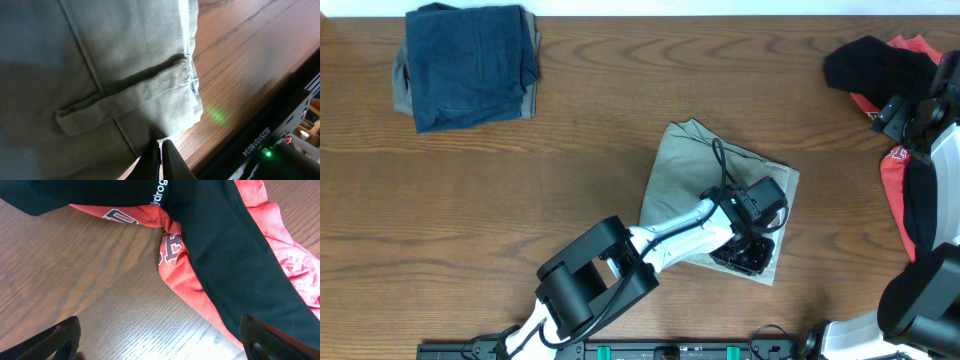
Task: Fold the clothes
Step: 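Release the fold and press the left gripper along the folded pants, then grasp the folded khaki pants at their left edge with the left gripper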
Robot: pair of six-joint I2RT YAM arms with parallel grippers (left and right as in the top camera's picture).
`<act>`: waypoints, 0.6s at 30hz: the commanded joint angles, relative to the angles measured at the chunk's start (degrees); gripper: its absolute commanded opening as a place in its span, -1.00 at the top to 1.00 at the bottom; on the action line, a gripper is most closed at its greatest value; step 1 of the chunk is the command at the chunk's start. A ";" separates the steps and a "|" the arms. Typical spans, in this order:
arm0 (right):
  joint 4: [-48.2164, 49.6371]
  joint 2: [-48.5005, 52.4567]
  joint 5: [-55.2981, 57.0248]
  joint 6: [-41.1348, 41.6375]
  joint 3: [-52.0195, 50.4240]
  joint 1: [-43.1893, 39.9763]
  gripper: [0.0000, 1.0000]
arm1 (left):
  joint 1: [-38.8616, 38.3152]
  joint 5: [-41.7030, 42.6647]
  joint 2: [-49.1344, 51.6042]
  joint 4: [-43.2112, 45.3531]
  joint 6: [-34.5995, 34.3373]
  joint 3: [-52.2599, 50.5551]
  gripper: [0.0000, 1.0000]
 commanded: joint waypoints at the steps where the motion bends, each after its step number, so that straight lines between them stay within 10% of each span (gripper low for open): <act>1: -0.07 -0.13 0.76 -0.68 0.31 -0.07 -0.99 | -0.04 -0.17 -0.68 0.28 -0.44 -1.38 0.88; 15: -0.07 -0.13 0.76 -0.70 0.31 -0.07 -0.99 | 5.35 -1.40 -12.09 -10.45 6.19 1.09 0.88; 18: -0.07 -0.13 0.76 -0.70 0.31 -0.07 -0.99 | 9.01 -2.95 -17.57 -13.11 11.21 1.09 0.12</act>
